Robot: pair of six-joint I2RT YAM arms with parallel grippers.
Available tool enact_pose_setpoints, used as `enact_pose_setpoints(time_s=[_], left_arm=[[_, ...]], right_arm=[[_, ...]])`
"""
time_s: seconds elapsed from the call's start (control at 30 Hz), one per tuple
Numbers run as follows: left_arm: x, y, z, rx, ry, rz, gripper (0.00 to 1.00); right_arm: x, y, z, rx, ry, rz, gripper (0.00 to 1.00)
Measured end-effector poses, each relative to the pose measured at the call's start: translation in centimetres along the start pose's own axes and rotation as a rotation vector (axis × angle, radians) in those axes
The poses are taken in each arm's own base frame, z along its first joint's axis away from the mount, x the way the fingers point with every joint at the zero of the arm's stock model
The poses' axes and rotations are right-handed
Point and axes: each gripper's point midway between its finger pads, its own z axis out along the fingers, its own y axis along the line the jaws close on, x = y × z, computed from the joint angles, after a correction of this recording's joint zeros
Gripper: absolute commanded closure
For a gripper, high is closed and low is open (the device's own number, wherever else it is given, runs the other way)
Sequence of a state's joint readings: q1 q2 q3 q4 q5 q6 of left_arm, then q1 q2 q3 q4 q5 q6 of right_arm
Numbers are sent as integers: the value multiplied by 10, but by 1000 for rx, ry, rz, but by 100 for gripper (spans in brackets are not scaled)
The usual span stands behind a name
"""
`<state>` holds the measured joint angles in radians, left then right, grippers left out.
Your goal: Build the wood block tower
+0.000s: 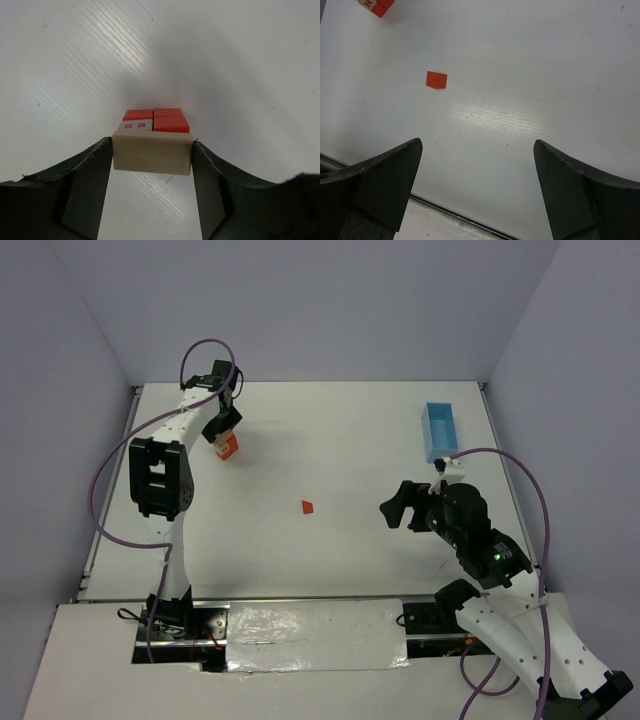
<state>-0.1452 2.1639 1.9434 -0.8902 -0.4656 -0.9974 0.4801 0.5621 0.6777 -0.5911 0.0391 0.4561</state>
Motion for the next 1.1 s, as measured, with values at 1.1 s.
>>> enact_pose_setpoints(time_s=[1.1], left_arm=[[1,-2,2,22,12,-10,59]], right_arm=[[1,3,-1,-17,4,0,0]])
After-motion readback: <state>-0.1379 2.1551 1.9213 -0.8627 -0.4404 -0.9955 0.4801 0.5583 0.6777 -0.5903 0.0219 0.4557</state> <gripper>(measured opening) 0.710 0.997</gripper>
